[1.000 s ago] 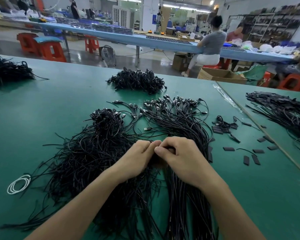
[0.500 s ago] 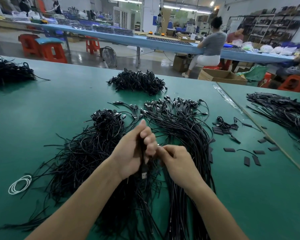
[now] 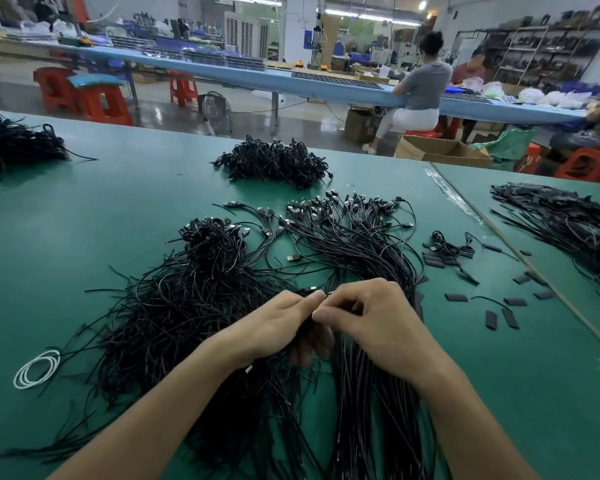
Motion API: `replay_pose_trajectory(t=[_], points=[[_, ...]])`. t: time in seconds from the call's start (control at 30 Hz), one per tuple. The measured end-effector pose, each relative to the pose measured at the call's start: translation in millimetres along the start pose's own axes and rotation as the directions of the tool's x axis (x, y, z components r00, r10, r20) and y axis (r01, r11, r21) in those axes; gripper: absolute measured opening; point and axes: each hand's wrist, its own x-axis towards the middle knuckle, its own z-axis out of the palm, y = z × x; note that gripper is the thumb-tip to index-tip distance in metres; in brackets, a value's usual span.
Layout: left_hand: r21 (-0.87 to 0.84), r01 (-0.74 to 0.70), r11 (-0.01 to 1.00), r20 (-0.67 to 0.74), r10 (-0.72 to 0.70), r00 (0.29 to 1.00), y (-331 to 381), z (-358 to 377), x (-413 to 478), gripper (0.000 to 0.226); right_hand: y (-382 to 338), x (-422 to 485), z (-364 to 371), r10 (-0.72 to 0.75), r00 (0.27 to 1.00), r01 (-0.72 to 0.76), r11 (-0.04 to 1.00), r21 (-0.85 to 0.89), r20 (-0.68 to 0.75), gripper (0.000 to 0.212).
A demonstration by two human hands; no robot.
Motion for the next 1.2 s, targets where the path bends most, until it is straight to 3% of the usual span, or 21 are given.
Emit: replay_pose_trajectory(t=[0.13, 0.23, 0.33, 0.57, 0.67, 0.8, 0.93, 1.0, 1.1, 1.2], points=[[-0.1, 0.129, 0.987, 0.097, -0.119, 0.988, 0, -2, -3, 0.063, 8, 3, 3, 0.062, 0.993, -0.036, 0.97, 0.24, -0.104, 0.019], [-0.271, 0.205, 0.941, 0.27, -0.13, 0.954, 0, -9, -5, 0.059, 11, 3, 4, 0.066, 0.997, -0.081, 0.897, 0.435, 0.049, 0.015], [-0.346, 0.238, 0.907, 0.359, -0.106, 0.927, -2, -14, -8, 0.054, 11, 2, 5, 0.035, 0.985, -0.117, 0.858, 0.5, 0.171, 0.011], [-0.38, 0.211, 0.901, 0.311, -0.091, 0.946, -7, -16, -8, 0.054, 7, 3, 7, -0.003, 0.972, -0.09, 0.919, 0.384, 0.234, 0.013], [-0.401, 0.181, 0.898, 0.27, -0.073, 0.96, -7, -16, -8, 0.055, 5, 6, 6, -0.002, 0.983, -0.062, 0.94, 0.336, 0.186, 0.012], [-0.361, 0.074, 0.93, 0.078, -0.049, 0.996, -7, -6, -5, 0.056, 8, 8, 7, 0.021, 0.994, -0.045, 0.973, 0.225, 0.106, 0.019], [-0.165, 0.026, 0.986, -0.16, -0.053, 0.986, -11, 4, 2, 0.063, 8, 8, 13, 0.024, 1.0, -0.025, 0.995, 0.1, 0.014, 0.022], [-0.213, 0.051, 0.976, -0.214, -0.098, 0.972, -10, 5, 3, 0.055, 4, 8, 17, -0.004, 0.999, 0.006, 0.998, 0.062, -0.036, 0.021], [-0.497, 0.163, 0.853, -0.1, -0.242, 0.965, -2, 5, 2, 0.044, -3, 8, 25, -0.041, 0.994, 0.047, 0.997, 0.061, -0.097, 0.02], [-0.625, 0.266, 0.734, 0.131, -0.237, 0.963, 1, 5, -2, 0.054, -7, 10, 34, -0.076, 0.987, 0.085, 0.995, 0.061, -0.14, 0.021]])
